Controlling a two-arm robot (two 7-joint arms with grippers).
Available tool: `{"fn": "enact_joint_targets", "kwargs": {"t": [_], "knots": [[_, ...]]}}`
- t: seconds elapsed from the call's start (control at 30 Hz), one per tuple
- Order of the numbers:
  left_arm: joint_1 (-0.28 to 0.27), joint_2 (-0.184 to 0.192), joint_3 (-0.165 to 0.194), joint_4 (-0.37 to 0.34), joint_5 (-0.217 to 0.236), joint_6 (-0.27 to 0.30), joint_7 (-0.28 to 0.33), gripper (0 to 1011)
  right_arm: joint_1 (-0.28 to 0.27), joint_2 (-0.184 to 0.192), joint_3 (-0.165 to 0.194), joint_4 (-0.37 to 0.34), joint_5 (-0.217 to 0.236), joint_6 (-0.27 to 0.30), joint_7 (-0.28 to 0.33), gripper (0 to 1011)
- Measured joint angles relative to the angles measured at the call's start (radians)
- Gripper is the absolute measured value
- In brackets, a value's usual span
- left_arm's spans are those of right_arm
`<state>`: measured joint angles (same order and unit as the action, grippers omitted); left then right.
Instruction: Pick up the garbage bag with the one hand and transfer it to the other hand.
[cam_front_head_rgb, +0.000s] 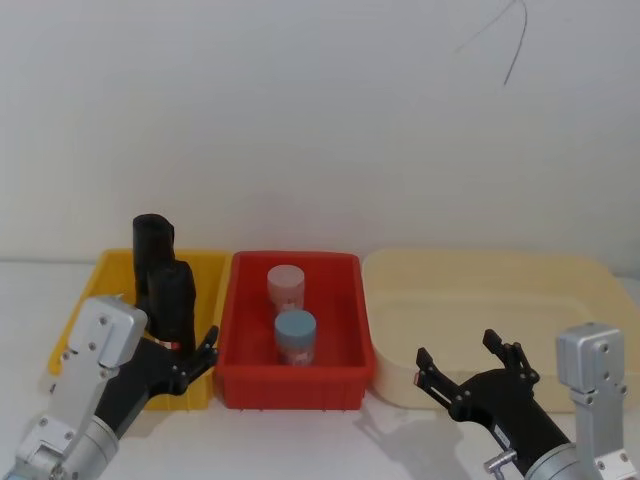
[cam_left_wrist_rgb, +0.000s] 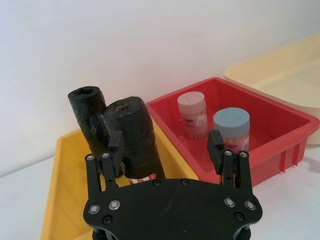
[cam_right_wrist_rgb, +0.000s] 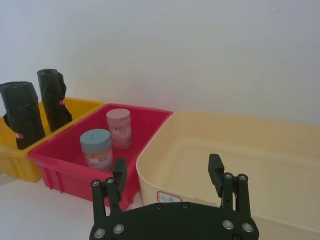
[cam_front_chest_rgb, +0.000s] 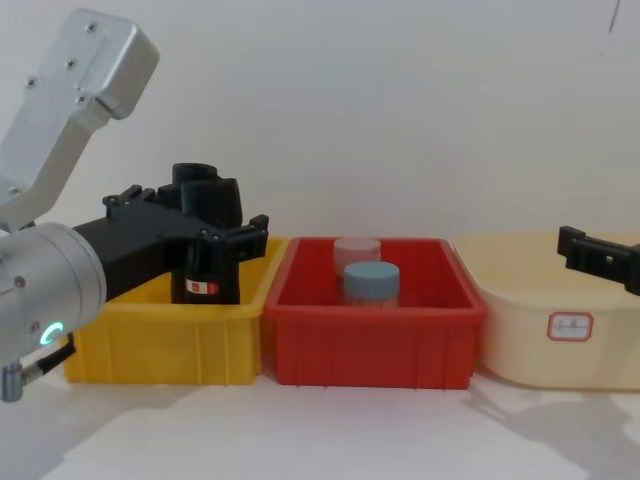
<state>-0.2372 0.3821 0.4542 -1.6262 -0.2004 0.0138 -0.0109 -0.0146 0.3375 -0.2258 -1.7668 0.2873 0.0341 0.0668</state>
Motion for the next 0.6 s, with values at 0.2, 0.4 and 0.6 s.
{"fn": "enact_joint_targets", "kwargs": {"t": [0.2, 0.4, 0.6], "knots": [[-0.001, -0.002, -0.001, 0.002, 0.002, 0.000, 0.001, 1001, 0.000, 0.000, 0.000, 0.000, 0.000, 0.000, 0.000, 1000], [-0.007, -0.011, -0.008, 0.015, 0.008, 0.005, 0.013, 1001, 0.000, 0.000, 0.000, 0.000, 0.000, 0.000, 0.000, 1000], [-0.016, -0.027, -0.019, 0.039, 0.011, 0.020, 0.028, 1001, 0.000, 0.000, 0.000, 0.000, 0.000, 0.000, 0.000, 1000]]}}
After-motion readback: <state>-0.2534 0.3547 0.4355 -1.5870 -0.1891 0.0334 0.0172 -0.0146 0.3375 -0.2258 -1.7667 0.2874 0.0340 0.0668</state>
